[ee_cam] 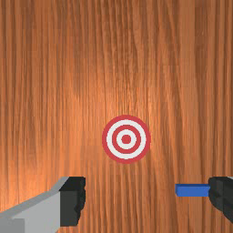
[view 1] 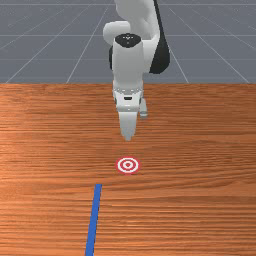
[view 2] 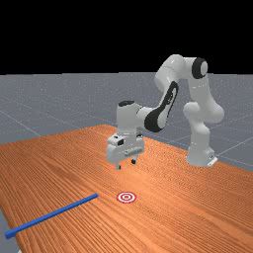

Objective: Pull the pivot to the target area

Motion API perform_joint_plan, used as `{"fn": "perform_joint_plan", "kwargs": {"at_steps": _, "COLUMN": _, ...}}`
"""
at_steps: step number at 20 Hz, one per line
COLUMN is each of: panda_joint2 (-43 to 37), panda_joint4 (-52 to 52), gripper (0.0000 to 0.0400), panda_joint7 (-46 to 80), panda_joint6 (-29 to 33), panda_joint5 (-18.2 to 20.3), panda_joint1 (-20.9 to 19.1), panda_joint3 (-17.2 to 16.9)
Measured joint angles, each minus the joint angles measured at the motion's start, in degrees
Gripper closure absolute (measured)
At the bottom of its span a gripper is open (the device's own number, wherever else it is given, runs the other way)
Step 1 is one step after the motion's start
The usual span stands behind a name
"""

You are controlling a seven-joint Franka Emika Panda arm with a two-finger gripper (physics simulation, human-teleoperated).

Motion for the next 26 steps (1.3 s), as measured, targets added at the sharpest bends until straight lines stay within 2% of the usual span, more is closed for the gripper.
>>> {"fn": "perform_joint_plan", "kwargs": {"at_steps": 1, "panda_joint2": 0.00, "panda_joint4": 0.00, "gripper": 0.0157, "panda_joint7": 0.00, "panda_joint6": 0.00, "panda_joint5": 0.00, "panda_joint1": 0.00, "panda_joint3": 0.00}}
{"fn": "perform_joint_plan", "kwargs": {"at_steps": 2, "panda_joint2": 0.00, "panda_joint4": 0.00, "gripper": 0.0252, "panda_joint7": 0.00, "panda_joint6": 0.00, "panda_joint5": 0.00, "panda_joint1": 0.00, "panda_joint3": 0.00}}
{"fn": "perform_joint_plan", "kwargs": {"at_steps": 3, "panda_joint2": 0.00, "panda_joint4": 0.00, "gripper": 0.0310, "panda_joint7": 0.00, "panda_joint6": 0.00, "panda_joint5": 0.00, "panda_joint1": 0.00, "panda_joint3": 0.00}}
{"fn": "perform_joint_plan", "kwargs": {"at_steps": 5, "panda_joint2": 0.00, "panda_joint4": 0.00, "gripper": 0.0367, "panda_joint7": 0.00, "panda_joint6": 0.00, "panda_joint5": 0.00, "panda_joint1": 0.00, "panda_joint3": 0.00}}
{"fn": "perform_joint_plan", "kwargs": {"at_steps": 6, "panda_joint2": 0.26, "panda_joint4": 0.44, "gripper": 0.0223, "panda_joint7": 0.00, "panda_joint6": -0.65, "panda_joint5": 0.00, "panda_joint1": 0.00, "panda_joint3": 0.00}}
{"fn": "perform_joint_plan", "kwargs": {"at_steps": 7, "panda_joint2": 0.30, "panda_joint4": 0.34, "gripper": 0.0135, "panda_joint7": 0.00, "panda_joint6": -0.40, "panda_joint5": 0.00, "panda_joint1": 0.00, "panda_joint3": 0.00}}
{"fn": "perform_joint_plan", "kwargs": {"at_steps": 8, "panda_joint2": 0.31, "panda_joint4": 0.22, "gripper": 0.0082, "panda_joint7": 0.00, "panda_joint6": -0.16, "panda_joint5": 0.00, "panda_joint1": 0.00, "panda_joint3": 0.00}}
{"fn": "perform_joint_plan", "kwargs": {"at_steps": 10, "panda_joint2": 0.64, "panda_joint4": -0.02, "gripper": 0.0030, "panda_joint7": -2.86, "panda_joint6": 0.73, "panda_joint5": -0.27, "panda_joint1": -0.44, "panda_joint3": 0.48}}
{"fn": "perform_joint_plan", "kwargs": {"at_steps": 12, "panda_joint2": 1.18, "panda_joint4": -0.10, "gripper": 0.0011, "panda_joint7": -4.14, "panda_joint6": 1.36, "panda_joint5": -0.41, "panda_joint1": -0.66, "panda_joint3": 0.71}}
{"fn": "perform_joint_plan", "kwargs": {"at_steps": 14, "panda_joint2": 1.96, "panda_joint4": -0.15, "gripper": 0.0001, "panda_joint7": -14.07, "panda_joint6": 2.20, "panda_joint5": -1.48, "panda_joint1": -2.31, "panda_joint3": 2.49}}
{"fn": "perform_joint_plan", "kwargs": {"at_steps": 17, "panda_joint2": 3.05, "panda_joint4": -0.24, "gripper": 0.0000, "panda_joint7": -17.97, "panda_joint6": 3.33, "panda_joint5": -2.11, "panda_joint1": -3.04, "panda_joint3": 3.27}}
{"fn": "perform_joint_plan", "kwargs": {"at_steps": 20, "panda_joint2": 4.19, "panda_joint4": -0.33, "gripper": 0.0000, "panda_joint7": -13.17, "panda_joint6": 4.55, "panda_joint5": -1.66, "panda_joint1": -2.28, "panda_joint3": 2.41}}
{"fn": "perform_joint_plan", "kwargs": {"at_steps": 22, "panda_joint2": 5.14, "panda_joint4": -0.27, "gripper": 0.0000, "panda_joint7": -20.20, "panda_joint6": 5.44, "panda_joint5": -2.77, "panda_joint1": -3.58, "panda_joint3": 3.81}}
{"fn": "perform_joint_plan", "kwargs": {"at_steps": 24, "panda_joint2": 5.74, "panda_joint4": -0.31, "gripper": 0.0000, "panda_joint7": -20.74, "panda_joint6": 5.95, "panda_joint5": -2.95, "panda_joint1": -3.71, "panda_joint3": 3.93}}
{"fn": "perform_joint_plan", "kwargs": {"at_steps": 25, "panda_joint2": 5.90, "panda_joint4": -0.31, "gripper": 0.0000, "panda_joint7": -28.73, "panda_joint6": 5.88, "panda_joint5": -4.01, "panda_joint1": -5.28, "panda_joint3": 5.47}}
{"fn": "perform_joint_plan", "kwargs": {"at_steps": 26, "panda_joint2": 5.90, "panda_joint4": -0.31, "gripper": 0.0000, "panda_joint7": -28.69, "panda_joint6": 5.90, "panda_joint5": -3.93, "panda_joint1": -5.49, "panda_joint3": 5.31}}
